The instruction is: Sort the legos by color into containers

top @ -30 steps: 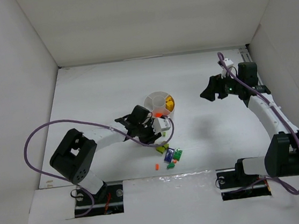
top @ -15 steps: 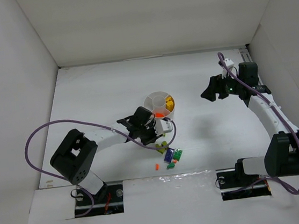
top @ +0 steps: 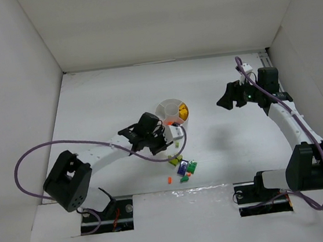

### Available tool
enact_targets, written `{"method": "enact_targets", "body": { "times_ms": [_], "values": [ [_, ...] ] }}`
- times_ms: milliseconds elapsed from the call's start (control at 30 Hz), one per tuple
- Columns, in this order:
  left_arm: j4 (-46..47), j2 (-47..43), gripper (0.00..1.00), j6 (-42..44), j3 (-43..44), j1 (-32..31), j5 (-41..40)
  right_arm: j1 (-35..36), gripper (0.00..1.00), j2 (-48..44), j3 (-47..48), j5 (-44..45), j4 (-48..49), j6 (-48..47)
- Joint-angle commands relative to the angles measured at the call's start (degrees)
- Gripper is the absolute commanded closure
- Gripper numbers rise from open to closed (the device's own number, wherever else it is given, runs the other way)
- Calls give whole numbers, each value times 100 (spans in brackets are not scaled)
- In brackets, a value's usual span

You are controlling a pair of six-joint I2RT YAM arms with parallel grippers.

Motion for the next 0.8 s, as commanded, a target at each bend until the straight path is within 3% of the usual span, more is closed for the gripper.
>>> {"method": "enact_targets", "body": {
  "times_ms": [0, 300, 767],
  "values": [
    [-80, -576, 97, -318, 477, 38, 160, -27, 21, -63, 202, -150, 87, 33],
    [157, -419, 97, -916, 1548, 90, -94, -27, 21, -116, 202, -203, 263, 245],
    [272, 627, 97, -1092, 2155, 380, -42, -27, 21, -1, 378, -88, 316, 298]
  ]
}}
